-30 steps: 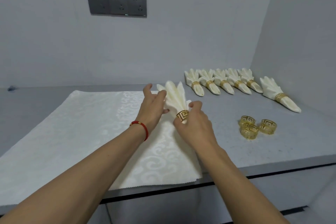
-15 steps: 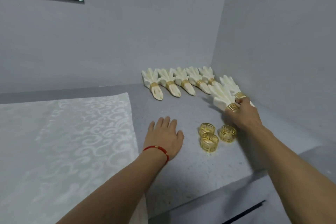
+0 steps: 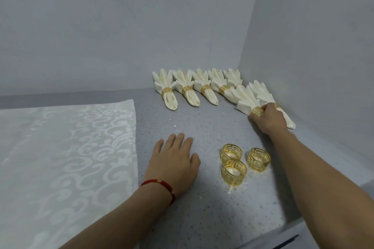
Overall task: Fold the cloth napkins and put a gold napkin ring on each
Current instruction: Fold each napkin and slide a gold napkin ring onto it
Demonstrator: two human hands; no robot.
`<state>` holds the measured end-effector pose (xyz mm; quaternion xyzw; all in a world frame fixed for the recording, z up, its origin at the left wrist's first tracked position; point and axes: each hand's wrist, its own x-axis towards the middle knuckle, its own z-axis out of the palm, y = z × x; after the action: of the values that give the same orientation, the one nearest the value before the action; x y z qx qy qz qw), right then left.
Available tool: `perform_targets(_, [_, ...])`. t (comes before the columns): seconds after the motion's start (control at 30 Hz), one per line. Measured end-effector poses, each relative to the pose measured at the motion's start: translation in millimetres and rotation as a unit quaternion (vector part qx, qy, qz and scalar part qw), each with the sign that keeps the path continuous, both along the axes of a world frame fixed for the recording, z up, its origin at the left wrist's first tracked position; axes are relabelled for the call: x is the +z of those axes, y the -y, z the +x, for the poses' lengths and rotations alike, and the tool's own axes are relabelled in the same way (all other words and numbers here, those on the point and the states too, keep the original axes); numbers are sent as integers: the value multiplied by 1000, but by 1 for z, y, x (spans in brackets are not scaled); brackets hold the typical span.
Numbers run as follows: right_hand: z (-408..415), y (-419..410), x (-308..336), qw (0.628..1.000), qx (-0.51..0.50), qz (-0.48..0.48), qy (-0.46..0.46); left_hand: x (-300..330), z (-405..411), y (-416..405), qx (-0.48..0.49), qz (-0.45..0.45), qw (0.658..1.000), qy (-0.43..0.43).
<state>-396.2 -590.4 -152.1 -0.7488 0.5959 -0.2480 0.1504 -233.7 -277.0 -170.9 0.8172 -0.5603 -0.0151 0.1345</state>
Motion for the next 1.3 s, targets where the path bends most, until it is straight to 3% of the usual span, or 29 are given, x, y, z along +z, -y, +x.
perform_targets(0.33, [6, 12, 3, 999, -1, 1, -36, -1, 1, 1, 4, -5, 1000, -10])
perform_targets(0.43, [7, -6, 12, 997, -17, -56, -53, 0, 1, 1, 4, -7, 1000, -14])
perform_targets(0.53, [10, -40, 27, 993, 42, -112, -24, 3, 2, 2, 3, -25, 999, -41])
perform_targets(0.63, [19, -98, 39, 972, 140, -185, -20, 13, 3, -7, 12, -99, 978, -184])
perform_targets(0.7, [27, -148, 44, 955, 208, -211, -20, 22, 6, -18, 34, -160, 930, -330])
perform_targets(0.77, [38, -203, 47, 935, 282, -214, -34, 33, 16, -41, 62, -216, 895, -385])
perform_targets(0.93, [62, -329, 44, 852, 496, -154, -61, 48, 52, -133, 113, -283, 910, -280])
perform_targets(1.1, [80, -428, 43, 767, 633, -17, -103, 52, 84, -253, 53, -141, 976, -156])
perform_targets(1.2, [87, -453, 37, 756, 643, 26, -123, 48, 93, -319, 7, -77, 993, -85])
perform_targets(1.3, [90, -458, 33, 764, 631, 73, -114, 41, 94, -362, -26, -61, 992, -106])
